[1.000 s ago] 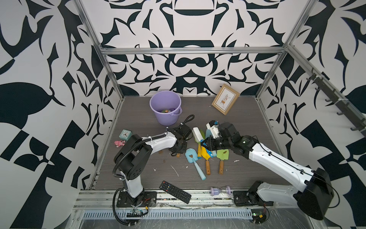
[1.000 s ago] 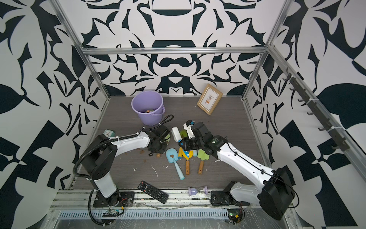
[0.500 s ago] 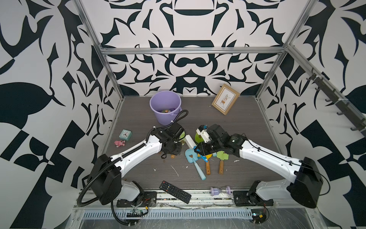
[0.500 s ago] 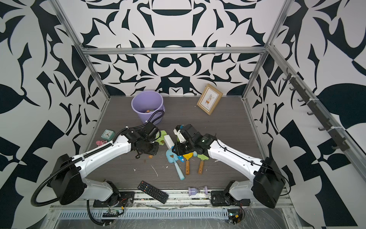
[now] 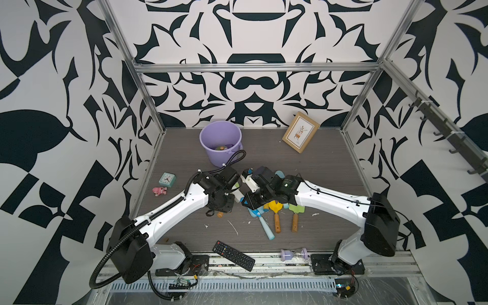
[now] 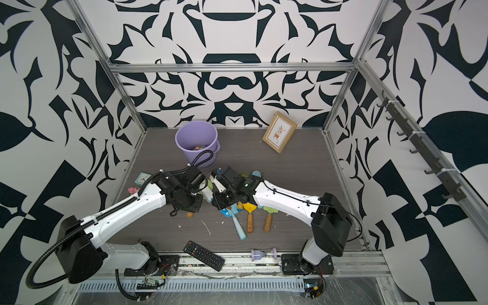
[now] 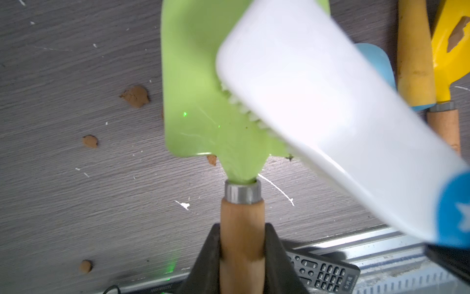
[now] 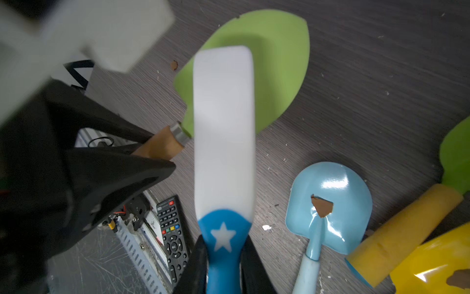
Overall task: Brush the soil off the hand trowel and place it into the bucket
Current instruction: Brush off the soil from the hand trowel.
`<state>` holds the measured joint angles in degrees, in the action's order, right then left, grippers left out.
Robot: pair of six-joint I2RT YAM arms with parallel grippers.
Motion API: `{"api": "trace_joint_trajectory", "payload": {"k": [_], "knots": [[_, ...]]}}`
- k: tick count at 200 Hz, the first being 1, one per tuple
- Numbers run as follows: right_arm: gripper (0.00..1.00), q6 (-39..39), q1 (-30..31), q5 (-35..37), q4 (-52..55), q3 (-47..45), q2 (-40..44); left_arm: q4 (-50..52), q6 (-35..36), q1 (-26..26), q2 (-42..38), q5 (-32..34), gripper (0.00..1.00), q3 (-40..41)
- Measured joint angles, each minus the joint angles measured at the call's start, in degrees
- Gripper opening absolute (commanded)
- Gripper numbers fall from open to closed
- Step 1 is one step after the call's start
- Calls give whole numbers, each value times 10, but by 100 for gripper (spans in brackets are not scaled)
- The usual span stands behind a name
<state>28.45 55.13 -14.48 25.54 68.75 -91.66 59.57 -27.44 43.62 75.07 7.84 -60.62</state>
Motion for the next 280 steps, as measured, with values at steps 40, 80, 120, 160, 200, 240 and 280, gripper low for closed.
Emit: {"api": "trace_joint_trajectory", "payload": {"k": [40,80,120,160,200,240,280], "knots": [[0,-18,5,21,5,24,-22,23,-8,-3,-23,14,0,0],[0,-27,7,44,18,32,-21,35,-19,-10,-30,20,0,0],[0,-27,8,69,43,32,-14,54,-28,-20,-30,21,0,3],[0,-27,31,50,21,32,11,59,-28,-21,-30,20,0,3],[0,-27,51,4,-6,37,-30,58,-28,-21,-30,15,0,3],[0,-27,28,-20,-21,45,-68,67,-28,-23,-30,17,0,10],[0,-27,-21,-16,-9,45,-69,66,-30,-23,-42,16,0,11]]}}
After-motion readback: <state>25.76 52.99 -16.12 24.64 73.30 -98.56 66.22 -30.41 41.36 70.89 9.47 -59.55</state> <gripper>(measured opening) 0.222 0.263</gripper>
